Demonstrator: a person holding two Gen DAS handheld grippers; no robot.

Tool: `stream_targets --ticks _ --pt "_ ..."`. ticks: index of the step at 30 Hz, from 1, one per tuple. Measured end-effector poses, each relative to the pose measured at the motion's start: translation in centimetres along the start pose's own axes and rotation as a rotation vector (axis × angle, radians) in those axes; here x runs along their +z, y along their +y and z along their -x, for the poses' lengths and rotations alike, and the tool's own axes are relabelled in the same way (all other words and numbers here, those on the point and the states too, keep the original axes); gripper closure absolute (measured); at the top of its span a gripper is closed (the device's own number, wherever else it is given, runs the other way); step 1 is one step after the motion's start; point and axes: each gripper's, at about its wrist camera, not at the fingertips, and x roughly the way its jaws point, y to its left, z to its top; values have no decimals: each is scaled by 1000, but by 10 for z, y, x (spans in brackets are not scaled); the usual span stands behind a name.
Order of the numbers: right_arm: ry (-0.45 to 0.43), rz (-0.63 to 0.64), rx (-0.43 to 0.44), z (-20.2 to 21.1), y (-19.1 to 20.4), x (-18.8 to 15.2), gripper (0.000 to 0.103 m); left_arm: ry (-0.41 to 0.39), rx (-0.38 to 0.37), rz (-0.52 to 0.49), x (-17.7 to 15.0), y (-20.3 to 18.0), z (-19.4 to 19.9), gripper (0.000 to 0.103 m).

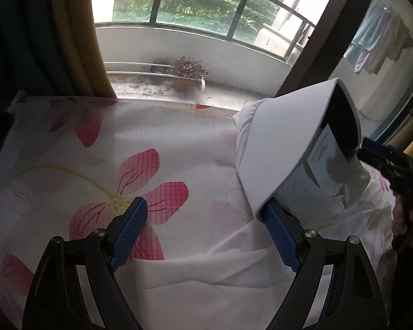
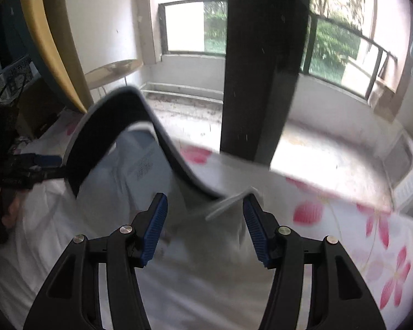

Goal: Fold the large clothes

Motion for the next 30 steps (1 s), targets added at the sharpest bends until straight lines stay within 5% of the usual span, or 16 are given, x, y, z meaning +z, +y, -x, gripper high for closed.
stream_targets --ticks 8,9,10,11,13,22,27,30 --pt "-121 119 84 -3 21 24 46 -8 30 -30 -2 -6 0 16" --pt "-127 137 80 -5 23 25 55 -9 31 -32 -2 -6 1 16" --pt "-120 159 72 -10 26 26 83 -10 32 -32 -2 -6 1 16" --pt "-101 180 57 -17 28 25 95 -12 31 -29 -2 -5 2 16" --pt "-80 213 24 -23 32 15 101 -13 43 -25 -2 -2 3 16" --pt "-46 432 -237 14 40 -27 101 -37 49 -52 1 -13 8 16" --pt "6 463 -162 12 40 -50 99 -111 -12 -97 5 -29 38 16" --pt "29 436 -86 13 39 -51 88 -170 -20 -138 20 -43 53 16"
